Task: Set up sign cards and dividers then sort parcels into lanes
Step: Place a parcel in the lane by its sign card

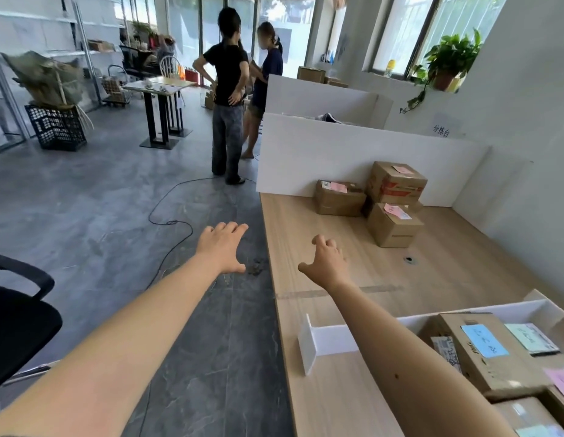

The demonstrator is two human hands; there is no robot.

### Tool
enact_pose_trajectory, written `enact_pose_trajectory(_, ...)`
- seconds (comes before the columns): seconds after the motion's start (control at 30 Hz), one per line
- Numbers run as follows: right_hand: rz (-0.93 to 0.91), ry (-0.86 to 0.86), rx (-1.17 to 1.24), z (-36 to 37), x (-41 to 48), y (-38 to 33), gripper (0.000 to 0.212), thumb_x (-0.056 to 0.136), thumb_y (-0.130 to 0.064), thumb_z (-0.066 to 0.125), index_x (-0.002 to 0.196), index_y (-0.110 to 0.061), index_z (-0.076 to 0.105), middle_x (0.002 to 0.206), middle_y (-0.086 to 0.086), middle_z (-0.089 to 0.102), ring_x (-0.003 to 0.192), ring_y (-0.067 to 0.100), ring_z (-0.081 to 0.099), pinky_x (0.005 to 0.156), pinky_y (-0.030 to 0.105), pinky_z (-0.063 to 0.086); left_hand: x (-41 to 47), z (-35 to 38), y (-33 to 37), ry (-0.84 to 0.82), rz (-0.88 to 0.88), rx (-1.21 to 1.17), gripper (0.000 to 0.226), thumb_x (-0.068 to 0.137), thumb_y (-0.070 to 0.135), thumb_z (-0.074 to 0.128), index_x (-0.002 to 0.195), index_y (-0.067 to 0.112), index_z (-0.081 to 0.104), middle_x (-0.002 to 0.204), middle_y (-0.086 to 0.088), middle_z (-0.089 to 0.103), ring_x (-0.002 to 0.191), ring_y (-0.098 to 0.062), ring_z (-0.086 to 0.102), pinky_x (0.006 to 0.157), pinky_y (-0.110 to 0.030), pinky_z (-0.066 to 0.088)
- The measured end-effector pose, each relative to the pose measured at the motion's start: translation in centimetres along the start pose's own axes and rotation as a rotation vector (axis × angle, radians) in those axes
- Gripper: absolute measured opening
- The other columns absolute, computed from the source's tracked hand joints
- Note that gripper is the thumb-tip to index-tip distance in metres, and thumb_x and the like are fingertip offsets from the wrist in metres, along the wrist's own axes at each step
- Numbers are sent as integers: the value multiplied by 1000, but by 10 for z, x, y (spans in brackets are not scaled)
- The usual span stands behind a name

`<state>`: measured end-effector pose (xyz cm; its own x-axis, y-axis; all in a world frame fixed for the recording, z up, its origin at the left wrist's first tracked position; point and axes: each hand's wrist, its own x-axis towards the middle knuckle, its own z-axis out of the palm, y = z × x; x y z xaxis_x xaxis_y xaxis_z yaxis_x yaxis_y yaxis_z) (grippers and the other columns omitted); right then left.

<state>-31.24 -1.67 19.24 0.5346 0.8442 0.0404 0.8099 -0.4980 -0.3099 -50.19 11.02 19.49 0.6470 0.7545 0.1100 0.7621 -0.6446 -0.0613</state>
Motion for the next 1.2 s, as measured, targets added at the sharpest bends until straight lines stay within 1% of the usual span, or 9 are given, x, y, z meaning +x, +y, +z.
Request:
enact_pose_trajectory(0.13,-8,-29,5,16,23,3,63,84,-38,64,136,-16,36,135,10,44,122,30,45,101,44,41,15,16,-2,-12,-11,-12,99,72,57,66,149,23,15,150,0,30,136,-21,31,107,-37,30)
enact_pose_trajectory(0.47,41,-73,-3,46,60,4,68,83,-38,63,139,-16,33,139,12,42,126,32,42,104,47,38,57,33,-20,-26,-8,-55,98,71,58,67,148,24,16,149,-1,30,135,-22,32,107,-39,31)
enact_pose_trajectory(0.57,45,-76,-10,52,73,0,66,83,-37,63,138,-16,33,136,11,43,124,31,43,101,45,39,71,40,-29,-35,-1,-58,98,72,59,66,148,24,16,149,-1,30,134,-22,33,107,-39,31)
enact_pose_trajectory(0.67,46,-70,-9,56,91,-6,65,84,-37,62,138,-16,33,137,10,43,124,31,43,101,45,39,89,47,-41,-58,1,-55,99,71,60,66,148,24,16,149,-1,30,134,-22,34,107,-40,31)
enact_pose_trajectory(0.87,61,-50,-4,58,147,-26,59,84,-36,61,133,-15,37,133,9,44,122,29,44,98,43,39,145,54,-79,-47,1,-67,99,71,59,66,149,24,15,149,0,29,134,-21,33,106,-39,32)
enact_pose_trajectory(1.0,81,-32,19,59,189,-42,60,84,-35,61,134,-15,36,133,10,43,122,29,44,98,42,40,190,53,-107,-21,25,-62,97,72,58,65,149,23,16,150,0,27,136,-20,30,105,-38,33)
enact_pose_trajectory(1.13,120,-7,159,67,232,-65,58,83,-32,64,132,-14,39,130,11,42,110,29,51,94,43,47,239,51,-138,-1,62,-57,96,73,57,64,149,24,15,151,0,25,137,-20,28,105,-37,33)
enact_pose_trajectory(1.2,122,8,177,72,253,-75,57,83,-31,64,132,-13,40,128,11,42,108,29,52,92,40,47,261,50,-153,-4,83,-38,95,74,57,63,149,24,15,152,1,23,137,-20,28,105,-37,33)
